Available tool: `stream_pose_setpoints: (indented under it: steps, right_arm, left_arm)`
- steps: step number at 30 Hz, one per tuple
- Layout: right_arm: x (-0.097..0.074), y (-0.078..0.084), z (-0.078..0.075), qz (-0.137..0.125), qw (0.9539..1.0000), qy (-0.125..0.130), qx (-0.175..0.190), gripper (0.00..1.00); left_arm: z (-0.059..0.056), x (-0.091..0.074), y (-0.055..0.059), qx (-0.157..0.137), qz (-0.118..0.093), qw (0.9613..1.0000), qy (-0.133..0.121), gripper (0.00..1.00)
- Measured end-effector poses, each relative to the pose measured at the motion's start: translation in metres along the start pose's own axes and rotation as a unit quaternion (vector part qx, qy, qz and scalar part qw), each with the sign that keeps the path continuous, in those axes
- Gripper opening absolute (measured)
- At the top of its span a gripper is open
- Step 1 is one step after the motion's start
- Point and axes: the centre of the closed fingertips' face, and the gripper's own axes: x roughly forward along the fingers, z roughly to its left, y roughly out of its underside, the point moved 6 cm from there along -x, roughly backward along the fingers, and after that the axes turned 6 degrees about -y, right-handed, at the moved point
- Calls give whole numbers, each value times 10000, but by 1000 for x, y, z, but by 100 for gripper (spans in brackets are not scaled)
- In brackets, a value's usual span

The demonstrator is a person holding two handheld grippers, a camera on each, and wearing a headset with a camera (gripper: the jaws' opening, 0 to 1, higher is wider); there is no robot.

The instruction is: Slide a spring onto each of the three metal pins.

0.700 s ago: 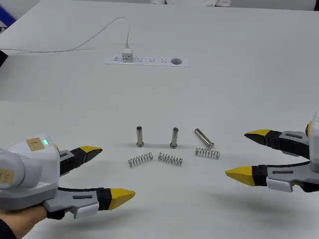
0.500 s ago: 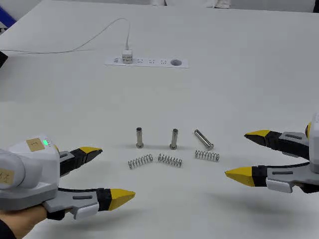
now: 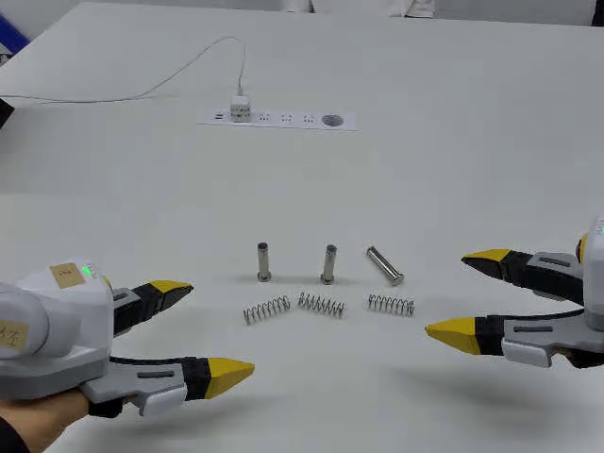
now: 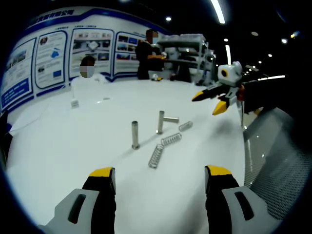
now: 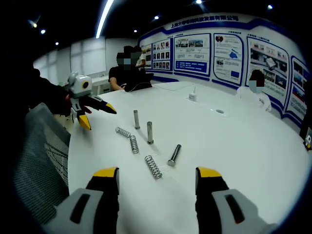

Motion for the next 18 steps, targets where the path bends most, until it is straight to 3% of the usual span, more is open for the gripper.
stream_pose_setpoints:
  steps: [18]
  right_arm:
    - [2, -5, -6, 51, 10000, 59, 29, 62]
  left_arm:
    - [1, 0, -1, -12, -13, 10000, -16, 76]
